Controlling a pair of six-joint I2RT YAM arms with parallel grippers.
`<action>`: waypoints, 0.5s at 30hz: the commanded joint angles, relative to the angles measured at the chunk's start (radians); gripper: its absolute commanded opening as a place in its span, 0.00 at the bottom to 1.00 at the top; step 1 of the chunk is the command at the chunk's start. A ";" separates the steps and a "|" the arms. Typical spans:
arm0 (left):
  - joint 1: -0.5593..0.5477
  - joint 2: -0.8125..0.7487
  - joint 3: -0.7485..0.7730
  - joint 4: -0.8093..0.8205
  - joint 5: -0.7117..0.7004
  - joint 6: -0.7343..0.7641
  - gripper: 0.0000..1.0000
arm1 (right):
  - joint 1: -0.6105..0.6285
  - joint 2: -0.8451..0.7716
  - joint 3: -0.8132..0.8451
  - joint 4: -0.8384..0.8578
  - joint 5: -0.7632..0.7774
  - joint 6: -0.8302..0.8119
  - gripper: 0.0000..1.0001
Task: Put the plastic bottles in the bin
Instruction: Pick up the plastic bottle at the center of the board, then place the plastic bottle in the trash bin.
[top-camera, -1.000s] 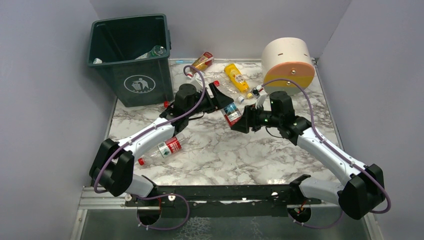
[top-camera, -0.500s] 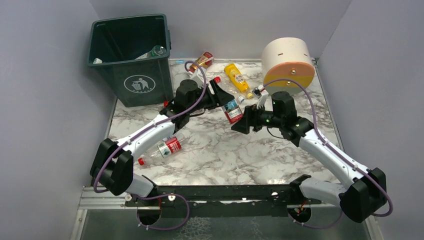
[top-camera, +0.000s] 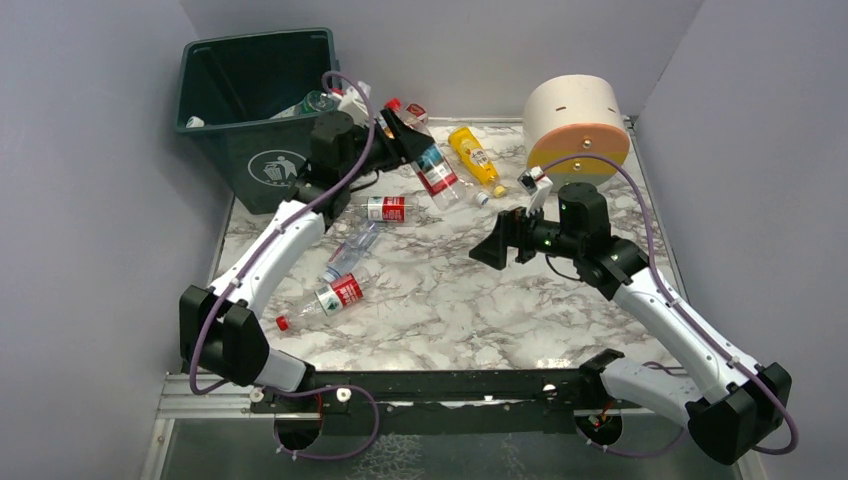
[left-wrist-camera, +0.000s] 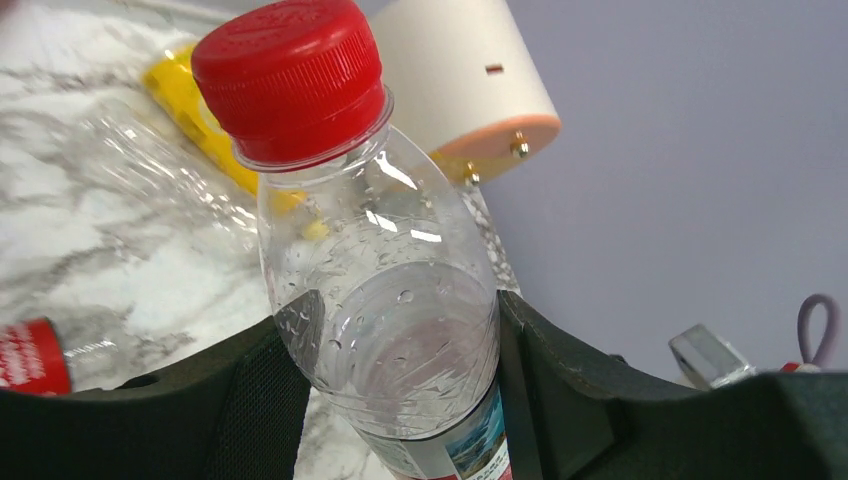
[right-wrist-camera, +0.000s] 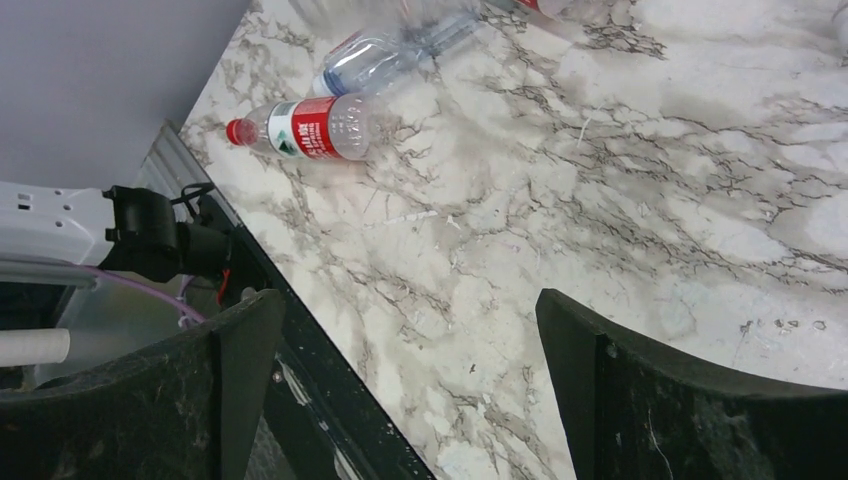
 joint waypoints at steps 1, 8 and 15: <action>0.114 0.010 0.146 -0.064 0.077 0.062 0.58 | 0.007 -0.012 0.019 -0.037 0.042 -0.016 1.00; 0.318 0.058 0.348 -0.114 0.150 0.081 0.58 | 0.007 0.005 0.011 -0.024 0.026 -0.015 1.00; 0.505 0.108 0.494 -0.091 0.199 0.051 0.59 | 0.007 0.016 0.004 -0.022 0.020 -0.020 1.00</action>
